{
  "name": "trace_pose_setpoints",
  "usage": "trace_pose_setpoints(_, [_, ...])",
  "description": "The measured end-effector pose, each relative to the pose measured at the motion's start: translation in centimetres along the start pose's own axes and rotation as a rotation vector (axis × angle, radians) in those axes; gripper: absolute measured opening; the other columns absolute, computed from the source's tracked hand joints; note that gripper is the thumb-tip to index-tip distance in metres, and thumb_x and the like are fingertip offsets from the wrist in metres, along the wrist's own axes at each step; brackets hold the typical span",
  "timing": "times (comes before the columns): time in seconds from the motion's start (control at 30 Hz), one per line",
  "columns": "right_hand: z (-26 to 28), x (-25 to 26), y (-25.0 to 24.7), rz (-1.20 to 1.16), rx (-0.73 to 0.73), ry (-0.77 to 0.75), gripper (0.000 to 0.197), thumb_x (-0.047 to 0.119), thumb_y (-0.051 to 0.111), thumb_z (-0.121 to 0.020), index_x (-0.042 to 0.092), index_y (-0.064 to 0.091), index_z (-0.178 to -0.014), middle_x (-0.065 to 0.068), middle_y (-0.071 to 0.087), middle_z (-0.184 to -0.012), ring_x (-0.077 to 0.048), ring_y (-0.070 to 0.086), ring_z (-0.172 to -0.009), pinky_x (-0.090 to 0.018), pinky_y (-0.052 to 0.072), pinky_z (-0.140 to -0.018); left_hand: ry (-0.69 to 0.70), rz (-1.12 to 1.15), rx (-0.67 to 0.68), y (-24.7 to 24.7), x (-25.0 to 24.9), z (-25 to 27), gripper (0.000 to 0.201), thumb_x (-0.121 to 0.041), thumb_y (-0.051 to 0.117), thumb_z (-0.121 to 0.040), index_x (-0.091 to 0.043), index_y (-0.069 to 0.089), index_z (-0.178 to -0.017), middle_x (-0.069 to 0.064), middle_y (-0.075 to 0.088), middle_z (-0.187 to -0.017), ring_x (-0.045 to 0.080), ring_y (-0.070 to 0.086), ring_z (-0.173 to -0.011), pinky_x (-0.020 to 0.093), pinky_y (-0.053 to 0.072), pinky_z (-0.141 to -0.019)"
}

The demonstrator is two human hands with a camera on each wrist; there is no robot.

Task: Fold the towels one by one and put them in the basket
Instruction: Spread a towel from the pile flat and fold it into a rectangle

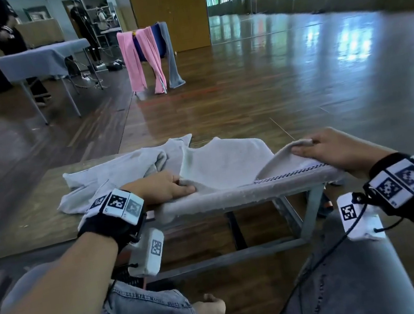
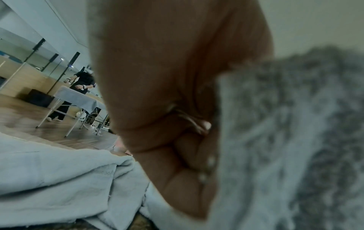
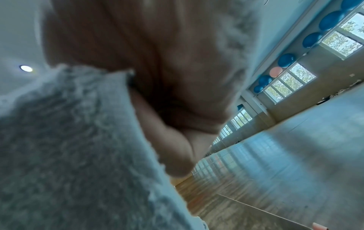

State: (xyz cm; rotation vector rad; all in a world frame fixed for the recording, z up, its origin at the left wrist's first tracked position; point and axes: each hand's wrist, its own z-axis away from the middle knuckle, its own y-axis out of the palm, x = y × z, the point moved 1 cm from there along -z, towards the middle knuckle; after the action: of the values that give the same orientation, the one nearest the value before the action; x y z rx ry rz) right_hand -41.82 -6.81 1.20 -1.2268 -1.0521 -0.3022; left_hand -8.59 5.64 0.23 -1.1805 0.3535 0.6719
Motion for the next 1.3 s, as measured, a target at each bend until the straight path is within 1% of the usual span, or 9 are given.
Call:
trace_pose_setpoints(0.23, [-2.2,1.0,-0.3,0.072,0.241,0.153,0.025,0.036,0.061,-0.098,0.02,0.081,-0.097,-0.004,0.079,-0.085,-0.017,0.073,-0.073,-0.033,0.055,-0.069,-0.017,0.023,0.09,-0.3,1.1,-1.3,0.018,-0.036,0.067,-0.091,-0.024,0.078,-0.098,-0.011,0.073,-0.094,0.009,0.059,-0.091,0.029,0.041,-0.091])
trace_pose_setpoints(0.33, [-5.0,-0.1,0.2,0.129,0.142,0.151,0.027,0.036,0.063,-0.098,0.014,0.08,-0.097,-0.013,0.078,-0.088,-0.031,0.074,-0.084,-0.045,0.056,-0.08,-0.003,0.047,-0.154,-0.6,1.9,-4.1,0.027,-0.034,0.064,-0.094,-0.01,0.075,-0.1,0.0,0.073,-0.09,0.012,0.061,-0.082,0.028,0.047,-0.084])
trace_pose_setpoints(0.4, [-7.1,-1.0,0.7,0.129,0.001,0.144,0.03,0.035,0.064,-0.097,0.008,0.077,-0.094,-0.022,0.07,-0.076,-0.031,0.063,-0.068,-0.04,0.05,-0.067,0.037,0.069,-0.347,-1.0,2.2,-6.3,0.028,-0.03,0.06,-0.096,-0.004,0.072,-0.097,0.005,0.069,-0.084,0.015,0.057,-0.077,0.027,0.046,-0.077])
trace_pose_setpoints(0.5, [-10.4,-2.7,1.5,0.134,-0.161,0.11,0.032,0.032,0.064,-0.097,0.018,0.064,-0.068,-0.001,0.051,-0.058,-0.02,0.048,-0.058,-0.032,0.036,-0.056,0.077,0.107,-0.574,-2.0,2.6,-9.5,0.03,-0.027,0.057,-0.097,-0.006,0.059,-0.075,0.003,0.056,-0.069,0.022,0.051,-0.072,0.03,0.037,-0.064])
trace_pose_setpoints(0.6, [-14.3,-4.3,2.0,0.179,-0.323,0.049,0.025,0.033,0.067,-0.096,0.022,0.058,-0.075,0.005,0.058,-0.078,-0.021,0.055,-0.078,-0.031,0.04,-0.07,0.091,0.056,-0.678,-3.6,2.9,-13.2,0.028,-0.029,0.058,-0.097,-0.004,0.068,-0.089,0.011,0.07,-0.084,0.03,0.063,-0.082,0.034,0.046,-0.073])
trace_pose_setpoints(0.83, [-22.5,-7.7,4.4,0.199,-0.407,0.051,0.024,0.033,0.066,-0.094,0.026,0.057,-0.074,0.01,0.054,-0.066,-0.014,0.053,-0.062,-0.023,0.035,-0.057,0.061,0.048,-0.613,-6.7,4.1,-22.5,0.024,-0.028,0.06,-0.095,-0.007,0.071,-0.099,0.005,0.065,-0.067,0.009,0.057,-0.041,0.017,0.042,-0.043])
trace_pose_setpoints(1.0, [-24.6,-11.6,7.1,0.166,-0.259,0.123,0.017,0.036,0.063,-0.097,0.027,0.066,-0.083,0.007,0.062,-0.074,-0.012,0.056,-0.063,-0.025,0.039,-0.055,0.088,-0.143,-0.451,-5.6,6.7,-27.2,0.025,-0.027,0.066,-0.091,-0.004,0.068,-0.082,0.014,0.07,-0.089,0.024,0.06,-0.082,0.029,0.031,-0.065])
trace_pose_setpoints(1.13, [-25.3,-12.4,8.1,0.168,-0.264,0.192,0.019,0.038,0.064,-0.097,0.025,0.068,-0.083,0.004,0.063,-0.073,-0.016,0.057,-0.065,-0.025,0.037,-0.054,0.097,-0.197,-0.402,-4.9,7.4,-28.0,0.014,-0.031,0.069,-0.09,-0.019,0.076,-0.091,0.001,0.066,-0.083,0.017,0.057,-0.082,0.023,0.031,-0.068])
trace_pose_setpoints(1.3, [-26.1,-11.2,8.6,0.167,-0.261,0.19,0.02,0.033,0.069,-0.094,0.021,0.069,-0.077,0.005,0.061,-0.066,-0.012,0.056,-0.061,-0.023,0.036,-0.052,0.129,-0.191,-0.395,-6.0,6.3,-27.7,0.03,-0.023,0.071,-0.088,-0.009,0.061,-0.064,0.002,0.056,-0.065,0.018,0.051,-0.071,0.026,0.026,-0.062])
